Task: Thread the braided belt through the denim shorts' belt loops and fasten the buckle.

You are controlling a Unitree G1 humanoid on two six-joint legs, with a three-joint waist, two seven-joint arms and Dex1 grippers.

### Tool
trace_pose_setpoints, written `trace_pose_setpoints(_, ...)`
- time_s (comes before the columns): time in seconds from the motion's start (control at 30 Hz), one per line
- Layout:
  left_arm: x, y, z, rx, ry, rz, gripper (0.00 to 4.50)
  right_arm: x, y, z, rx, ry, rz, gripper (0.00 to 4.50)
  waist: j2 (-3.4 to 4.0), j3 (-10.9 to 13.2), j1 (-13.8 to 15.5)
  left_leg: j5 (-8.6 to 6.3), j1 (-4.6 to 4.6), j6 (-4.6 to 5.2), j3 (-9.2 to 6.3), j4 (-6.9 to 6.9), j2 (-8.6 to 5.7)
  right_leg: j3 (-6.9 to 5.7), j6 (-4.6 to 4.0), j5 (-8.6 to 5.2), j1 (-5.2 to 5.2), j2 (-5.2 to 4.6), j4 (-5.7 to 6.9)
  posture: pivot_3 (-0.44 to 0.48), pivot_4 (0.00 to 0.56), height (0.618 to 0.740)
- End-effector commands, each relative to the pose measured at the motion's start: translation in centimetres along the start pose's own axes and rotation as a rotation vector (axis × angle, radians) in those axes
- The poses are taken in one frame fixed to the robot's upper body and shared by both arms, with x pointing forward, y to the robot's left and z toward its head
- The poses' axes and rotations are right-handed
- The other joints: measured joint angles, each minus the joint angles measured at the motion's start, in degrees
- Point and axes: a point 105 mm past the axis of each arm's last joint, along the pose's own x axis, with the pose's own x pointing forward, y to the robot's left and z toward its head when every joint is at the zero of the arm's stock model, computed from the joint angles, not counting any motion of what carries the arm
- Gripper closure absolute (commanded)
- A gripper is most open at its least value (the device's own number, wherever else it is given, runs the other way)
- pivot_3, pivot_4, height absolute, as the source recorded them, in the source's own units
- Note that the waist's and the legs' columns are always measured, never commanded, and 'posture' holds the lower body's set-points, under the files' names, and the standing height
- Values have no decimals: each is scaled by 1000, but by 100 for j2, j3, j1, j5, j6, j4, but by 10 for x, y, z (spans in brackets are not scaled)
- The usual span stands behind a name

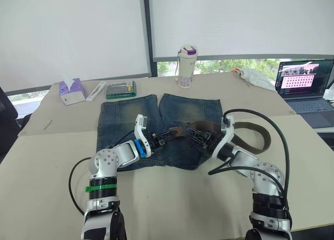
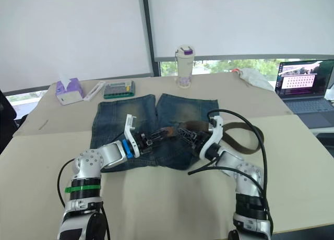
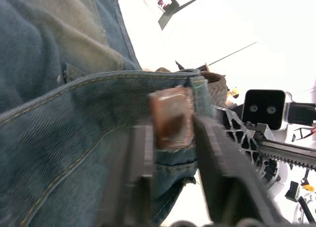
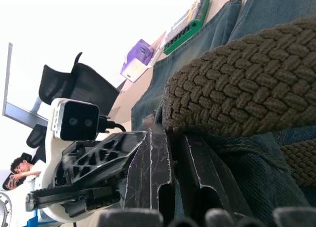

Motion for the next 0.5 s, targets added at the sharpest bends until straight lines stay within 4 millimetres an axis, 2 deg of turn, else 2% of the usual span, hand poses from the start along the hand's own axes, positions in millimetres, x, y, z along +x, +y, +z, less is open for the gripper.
trace_pose_setpoints(0.03, 5, -7, 2, 23, 3, -20, 4491, -1, 15, 8, -109, -18, 26, 4078, 0, 0, 11, 0, -1, 0, 0, 0, -1, 0, 0, 0, 0, -1, -1, 0, 150, 740)
trace_pose_setpoints(0.13, 7, -5, 3, 11, -8, -13, 4500, -6, 19, 3, -290, 43, -38, 2947, 0, 0, 17, 2, -2, -3, 1, 0, -2, 0, 1, 0, 0, -1, -3, 0, 150, 740)
trace_pose_setpoints(0.27, 9, -8, 7, 5, -23, -17, 4500, -14, 4, -20, -722, 262, -257, 1568, -6, 2, 15, 18, -5, -33, 2, 1, -5, -2, 4, 0, 0, -1, -7, 0, 150, 740)
trace_pose_setpoints(0.37, 13, -11, 2, 11, -7, -23, 4500, -10, -7, -30, -863, 323, -339, 1568, -17, 3, 8, 30, -3, -55, 4, 1, -6, -5, 6, -1, 2, 2, -8, 0, 150, 740)
trace_pose_setpoints(0.5, 16, -16, -3, 25, 13, -37, 4500, -5, -23, -21, -908, 285, -458, 2811, -20, 4, 14, 35, -3, -62, 5, 1, -2, -3, 5, -1, 2, 2, -7, 0, 150, 740)
